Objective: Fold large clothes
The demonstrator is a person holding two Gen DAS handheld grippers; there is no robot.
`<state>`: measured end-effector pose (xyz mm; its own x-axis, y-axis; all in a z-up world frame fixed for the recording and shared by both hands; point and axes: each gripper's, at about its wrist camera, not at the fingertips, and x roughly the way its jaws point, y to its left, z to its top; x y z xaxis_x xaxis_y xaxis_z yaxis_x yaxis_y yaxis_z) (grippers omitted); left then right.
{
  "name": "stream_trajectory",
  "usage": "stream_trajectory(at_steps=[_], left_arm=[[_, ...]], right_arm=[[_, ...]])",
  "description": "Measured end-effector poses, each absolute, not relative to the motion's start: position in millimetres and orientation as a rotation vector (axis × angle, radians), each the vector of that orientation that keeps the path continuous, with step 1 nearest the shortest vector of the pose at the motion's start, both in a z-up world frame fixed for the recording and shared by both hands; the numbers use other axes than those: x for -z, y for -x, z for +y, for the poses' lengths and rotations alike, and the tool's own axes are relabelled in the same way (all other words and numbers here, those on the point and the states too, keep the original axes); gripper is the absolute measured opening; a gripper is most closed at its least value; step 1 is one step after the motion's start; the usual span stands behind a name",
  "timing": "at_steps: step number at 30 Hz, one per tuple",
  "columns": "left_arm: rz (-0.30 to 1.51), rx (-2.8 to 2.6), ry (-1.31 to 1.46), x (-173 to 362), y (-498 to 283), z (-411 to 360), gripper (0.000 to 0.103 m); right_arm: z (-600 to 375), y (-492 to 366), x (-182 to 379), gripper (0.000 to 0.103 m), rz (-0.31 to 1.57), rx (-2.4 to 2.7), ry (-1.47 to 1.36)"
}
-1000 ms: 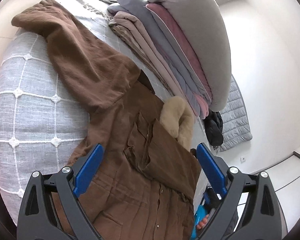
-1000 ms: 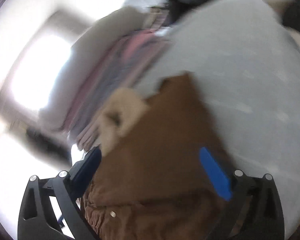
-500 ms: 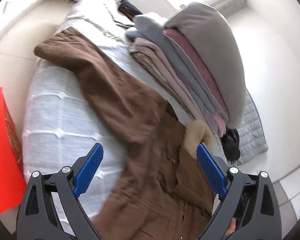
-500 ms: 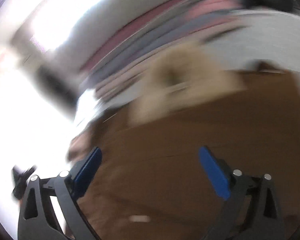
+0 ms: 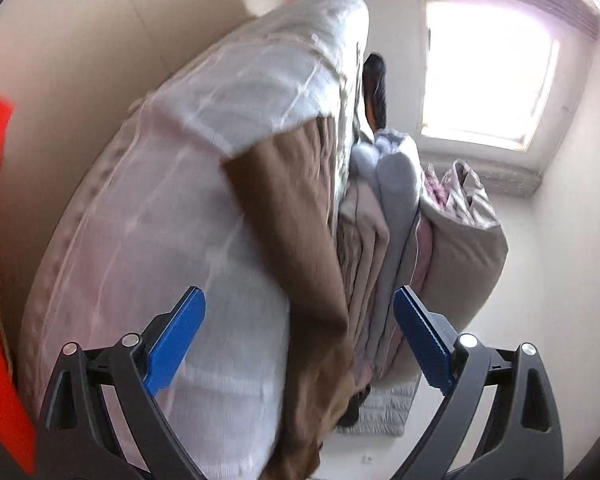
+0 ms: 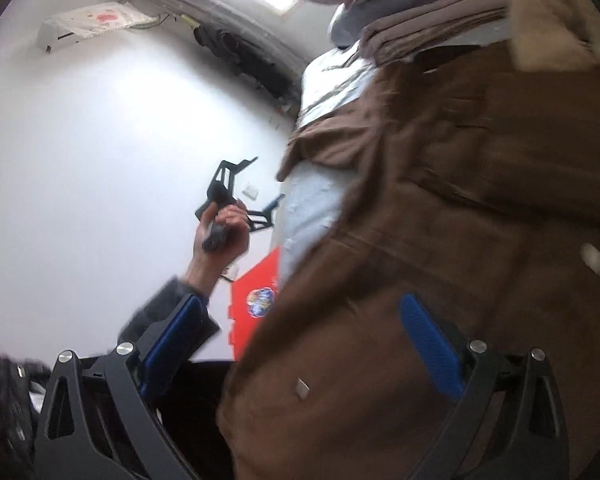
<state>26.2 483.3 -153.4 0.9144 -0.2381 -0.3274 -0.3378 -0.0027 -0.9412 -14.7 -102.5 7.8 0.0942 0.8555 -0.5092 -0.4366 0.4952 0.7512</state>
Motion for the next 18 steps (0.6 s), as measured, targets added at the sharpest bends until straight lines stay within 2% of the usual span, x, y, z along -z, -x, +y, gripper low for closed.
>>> stream_trajectory(at_steps=[3,6,8,9,10,11,12,13,16,18], left_arm=[[0.442,-0.134,1.541,153.3,-40.8,494.8,0.091],[0.455,-0.212,1.493,157.7,-52.3,508.9,0.091],[0.435,-0.262,1.492,164.6,-55.1,514.5,0.09],[0.424,-0.272,1.487,165.4,-56.7,516.1,0.087],[0.408,-0.264,1.473,164.8,-60.5,517.1,0.075],[0.403,-0.243,1.464,164.1,-64.3,517.5,0.044],[0.43,-0.259,1.436,159.7,-69.4,516.3,0.025],[0.415,-0.256,1.423,155.5,-68.6,513.6,0.015],[0.338,-0.199,1.341,114.6,-71.4,501.7,0.01],[0.297,-0.109,1.248,68.0,-78.1,481.9,0.008]], right_arm=[[-157.3,11.8,22.1,0.096,1.108,-0.911,-0.64],[-164.3,-11.9,39.9,0.096,1.135,-0.868,-0.808],[-163.8,-14.0,35.8,0.096,1.12,-0.88,-0.801],[-162.2,-12.7,33.7,0.096,1.118,-0.885,-0.784],[-163.1,-9.3,30.6,0.096,1.122,-0.886,-0.777],[-161.4,-6.7,30.2,0.096,1.13,-0.885,-0.763],[-159.0,-6.7,30.6,0.096,1.133,-0.881,-0.751],[-153.7,-9.8,31.8,0.096,1.134,-0.877,-0.742],[-156.2,-17.5,27.8,0.096,1.1,-0.838,-0.732],[-173.5,-18.2,22.2,0.096,1.052,-0.807,-0.773]])
